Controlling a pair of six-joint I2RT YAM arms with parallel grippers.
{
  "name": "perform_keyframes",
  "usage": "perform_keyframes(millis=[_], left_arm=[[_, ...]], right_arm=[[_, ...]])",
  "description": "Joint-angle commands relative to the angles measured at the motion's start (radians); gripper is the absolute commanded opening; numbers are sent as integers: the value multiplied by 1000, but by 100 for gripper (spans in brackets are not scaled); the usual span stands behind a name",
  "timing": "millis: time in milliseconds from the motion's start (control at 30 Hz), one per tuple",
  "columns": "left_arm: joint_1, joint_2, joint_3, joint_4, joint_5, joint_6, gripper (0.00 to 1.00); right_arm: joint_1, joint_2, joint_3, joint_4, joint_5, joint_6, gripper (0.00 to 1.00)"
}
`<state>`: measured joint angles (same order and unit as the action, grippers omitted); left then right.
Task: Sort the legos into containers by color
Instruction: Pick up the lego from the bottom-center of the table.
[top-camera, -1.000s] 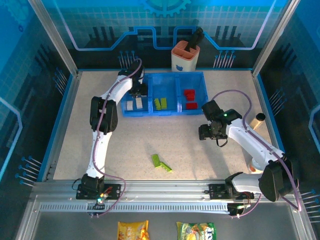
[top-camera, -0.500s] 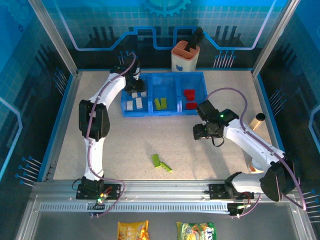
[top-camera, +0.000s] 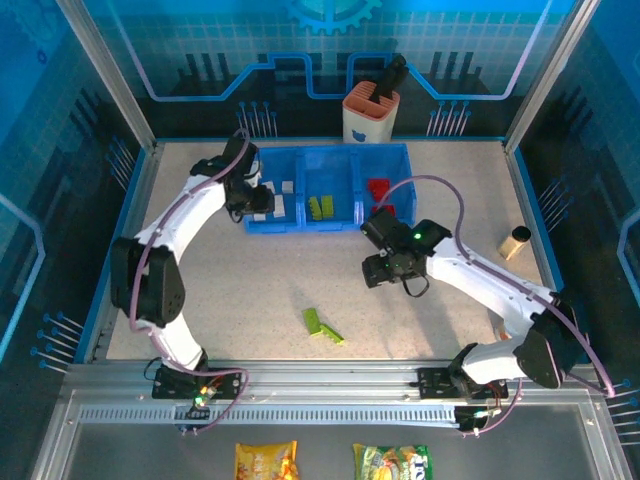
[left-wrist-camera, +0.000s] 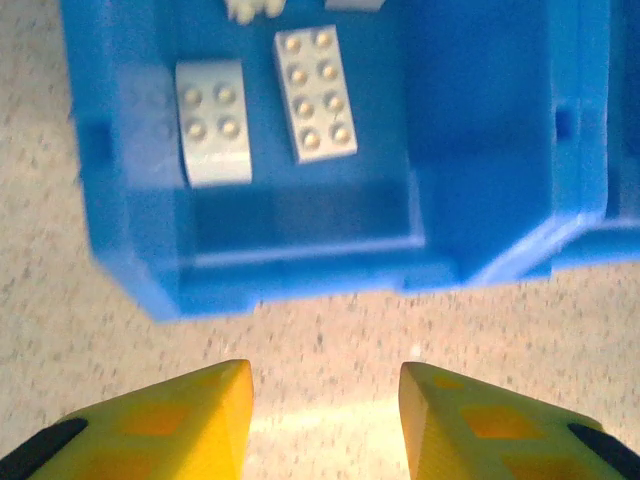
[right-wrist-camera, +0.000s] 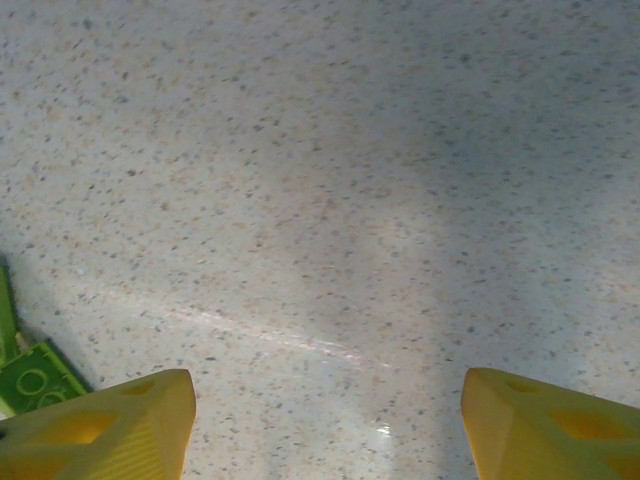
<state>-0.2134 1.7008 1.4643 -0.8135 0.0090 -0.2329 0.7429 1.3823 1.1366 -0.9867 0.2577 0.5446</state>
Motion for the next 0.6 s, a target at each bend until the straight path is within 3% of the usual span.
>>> perform_keyframes(millis=[0, 400, 567], left_arm=[[20, -120, -89, -12, 16, 10, 44], [34, -316, -300, -89, -4, 69, 44], [39, -362, -384, -30, -16, 88, 44]], right_arm=[[63, 46, 45, -12, 20, 31, 72], [282, 254, 140, -13, 22, 47, 63], [375, 356, 193, -52, 46, 36, 59]])
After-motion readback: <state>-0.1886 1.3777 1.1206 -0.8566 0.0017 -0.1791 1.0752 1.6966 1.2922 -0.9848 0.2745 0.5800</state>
